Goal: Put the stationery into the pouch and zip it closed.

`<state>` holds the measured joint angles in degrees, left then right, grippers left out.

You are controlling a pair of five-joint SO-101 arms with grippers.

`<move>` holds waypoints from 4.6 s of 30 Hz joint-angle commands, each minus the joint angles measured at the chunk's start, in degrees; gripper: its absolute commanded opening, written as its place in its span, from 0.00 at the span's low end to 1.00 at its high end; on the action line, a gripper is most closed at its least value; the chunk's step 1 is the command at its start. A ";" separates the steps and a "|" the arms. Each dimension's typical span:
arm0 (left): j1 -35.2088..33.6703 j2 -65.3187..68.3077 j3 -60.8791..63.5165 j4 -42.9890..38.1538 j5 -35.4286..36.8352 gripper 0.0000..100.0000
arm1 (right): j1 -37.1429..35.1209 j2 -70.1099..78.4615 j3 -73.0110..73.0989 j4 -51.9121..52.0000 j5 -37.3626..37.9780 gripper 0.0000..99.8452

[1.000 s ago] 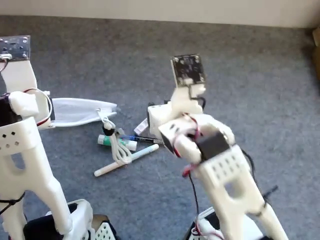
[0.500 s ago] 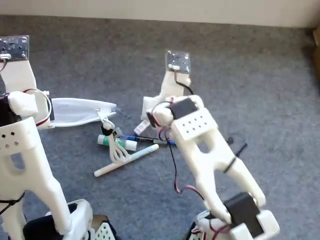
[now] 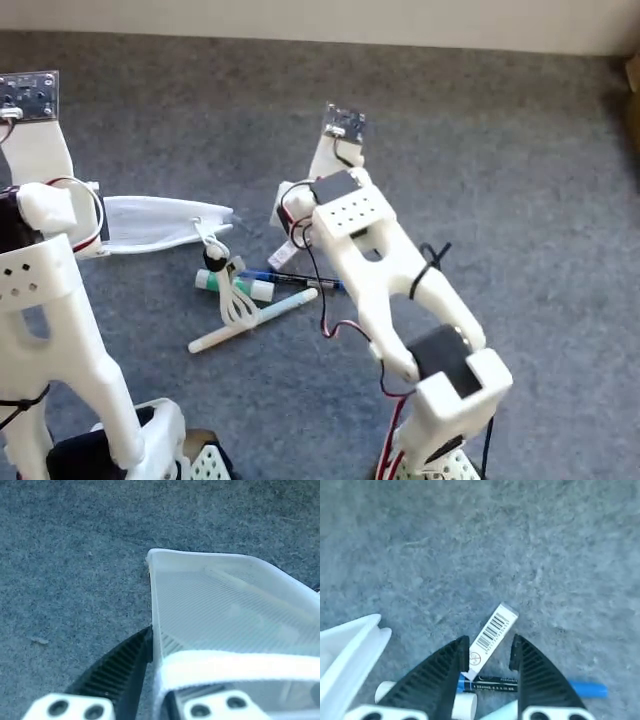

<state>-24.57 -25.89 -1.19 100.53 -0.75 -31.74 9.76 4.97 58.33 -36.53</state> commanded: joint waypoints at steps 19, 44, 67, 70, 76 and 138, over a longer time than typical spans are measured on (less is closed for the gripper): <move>-0.40 -0.22 -1.80 -0.09 0.88 0.01 | 0.66 14.37 -12.62 0.22 -0.88 0.13; -0.31 -0.22 2.33 -2.11 0.88 0.01 | 0.57 18.24 -12.97 7.60 -0.70 0.13; -0.31 -0.22 2.33 -2.11 0.88 0.01 | 0.75 12.97 -13.05 13.32 -0.26 0.01; -0.31 -0.22 2.33 -2.11 0.88 0.01 | 0.75 8.31 -12.88 13.32 -0.26 0.01; -0.31 -0.22 2.33 -2.11 0.88 0.01 | 0.48 -0.40 -9.27 15.34 4.22 0.01; 9.89 -0.13 -1.80 -0.09 3.78 0.01 | -17.10 -71.43 49.45 -64.04 30.95 0.01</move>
<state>-15.87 -25.36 -2.42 100.00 2.86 -48.44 -65.05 53.93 1.98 -6.20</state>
